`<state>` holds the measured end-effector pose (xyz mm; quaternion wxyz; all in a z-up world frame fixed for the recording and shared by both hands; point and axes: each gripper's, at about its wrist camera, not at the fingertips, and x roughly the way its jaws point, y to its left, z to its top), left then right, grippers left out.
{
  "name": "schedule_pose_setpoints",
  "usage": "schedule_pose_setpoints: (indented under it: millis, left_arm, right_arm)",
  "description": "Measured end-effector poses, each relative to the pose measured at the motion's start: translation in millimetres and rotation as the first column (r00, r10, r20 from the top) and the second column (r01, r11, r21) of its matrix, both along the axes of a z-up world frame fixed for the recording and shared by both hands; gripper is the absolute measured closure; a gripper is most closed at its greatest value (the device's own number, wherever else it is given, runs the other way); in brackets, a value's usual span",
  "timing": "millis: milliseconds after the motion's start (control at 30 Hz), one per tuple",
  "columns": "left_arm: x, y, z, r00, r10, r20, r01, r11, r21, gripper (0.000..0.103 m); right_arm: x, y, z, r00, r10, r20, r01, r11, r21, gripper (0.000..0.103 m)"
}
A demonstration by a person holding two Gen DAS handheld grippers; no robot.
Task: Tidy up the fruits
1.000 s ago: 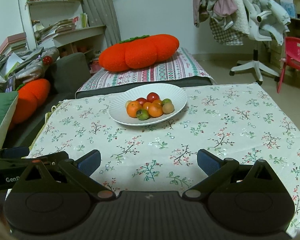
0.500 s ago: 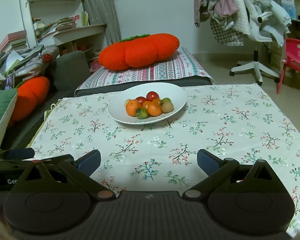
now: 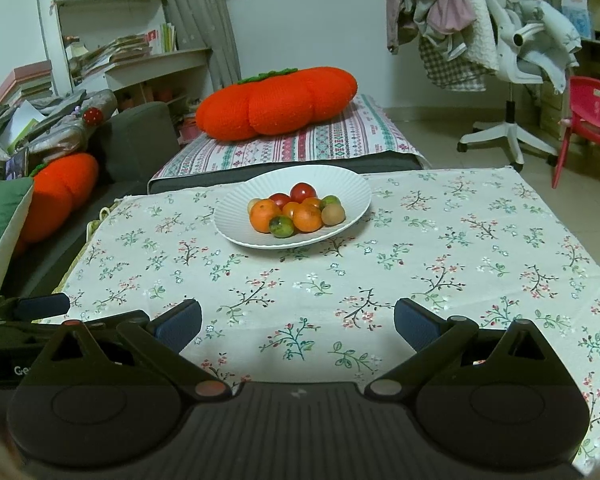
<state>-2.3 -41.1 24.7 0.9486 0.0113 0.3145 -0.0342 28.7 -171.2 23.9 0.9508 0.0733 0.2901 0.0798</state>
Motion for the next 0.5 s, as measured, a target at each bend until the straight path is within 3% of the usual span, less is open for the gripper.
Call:
schedule_pose_setpoints:
  millis: [500]
  left_arm:
    - [0.8, 1.9, -0.3, 1.0, 0.02, -0.001, -0.02, 1.0, 0.0, 0.015]
  right_arm:
    - [0.2, -1.4, -0.2, 1.0, -0.008, 0.001, 0.008, 1.0, 0.002, 0.0]
